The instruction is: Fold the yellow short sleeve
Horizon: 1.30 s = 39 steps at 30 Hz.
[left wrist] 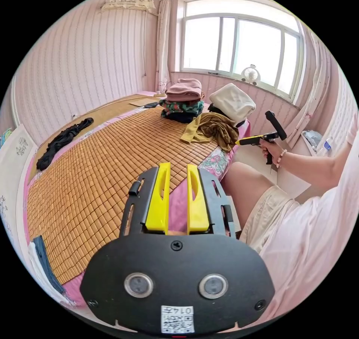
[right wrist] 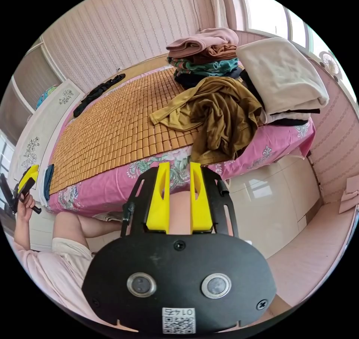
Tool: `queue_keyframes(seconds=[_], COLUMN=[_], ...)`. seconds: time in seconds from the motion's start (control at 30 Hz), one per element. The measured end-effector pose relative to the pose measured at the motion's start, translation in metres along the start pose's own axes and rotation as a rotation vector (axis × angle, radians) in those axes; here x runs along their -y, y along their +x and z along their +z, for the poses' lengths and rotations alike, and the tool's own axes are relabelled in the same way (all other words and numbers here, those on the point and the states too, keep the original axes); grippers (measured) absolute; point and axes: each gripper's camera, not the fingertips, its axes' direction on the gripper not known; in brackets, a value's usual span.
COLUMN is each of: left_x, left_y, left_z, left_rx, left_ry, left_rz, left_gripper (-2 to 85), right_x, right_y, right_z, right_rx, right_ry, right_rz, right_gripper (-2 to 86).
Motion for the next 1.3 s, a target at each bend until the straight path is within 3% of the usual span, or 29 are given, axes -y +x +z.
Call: queue_keyframes(seconds=[0.23,0.37,0.7,0.77,0.9,1.17,1.27,1.3], left_x=[0.150,0.232,0.297,0.291,0.294,0.297,0.282,0.279], left_y=[0.081,0.124,0.122,0.115,0.097,0.059,0.044,0.041], left_z=[0.128,0.210,0.331,0.356,0.350,0.208,0.158,0.150], left_rx=[-0.154,-0.224,-0.052,-0.003,-0.123,-0.330,-0.390,-0.404], left_ry=[-0.084,-0.136,-0.337,-0.482,-0.494,-0.174,-0.082,-0.070], left_rz=[0.273,0.346,0.269,0.230,0.093,0.020,-0.057,-0.073], left_gripper=[8.6,10.1,11.3,9.5,-0.1,-1.0,-1.0,-1.0], right_x=[0.007,0.005,-0.004,0.002,0.026,0.033,0.044,0.049], right_y=[0.112,0.161,0.192,0.177,0.148,0.092,0.082,0.081], right_z=[0.006,0.015,-0.003,-0.008,0.026,0.059,0.082,0.097], right_rx=[-0.120,-0.024,0.023,0.106,0.322,0.077,-0.013,0.002], right_ry=[0.102,0.102,0.192,0.244,0.104,0.029,-0.015,-0.113], right_rz=[0.137,0.210,0.100,0.012,-0.096,-0.176,-0.159,-0.152], right_gripper=[14.9,15.4,14.9,14.3,14.9,19.5,12.3,7.6])
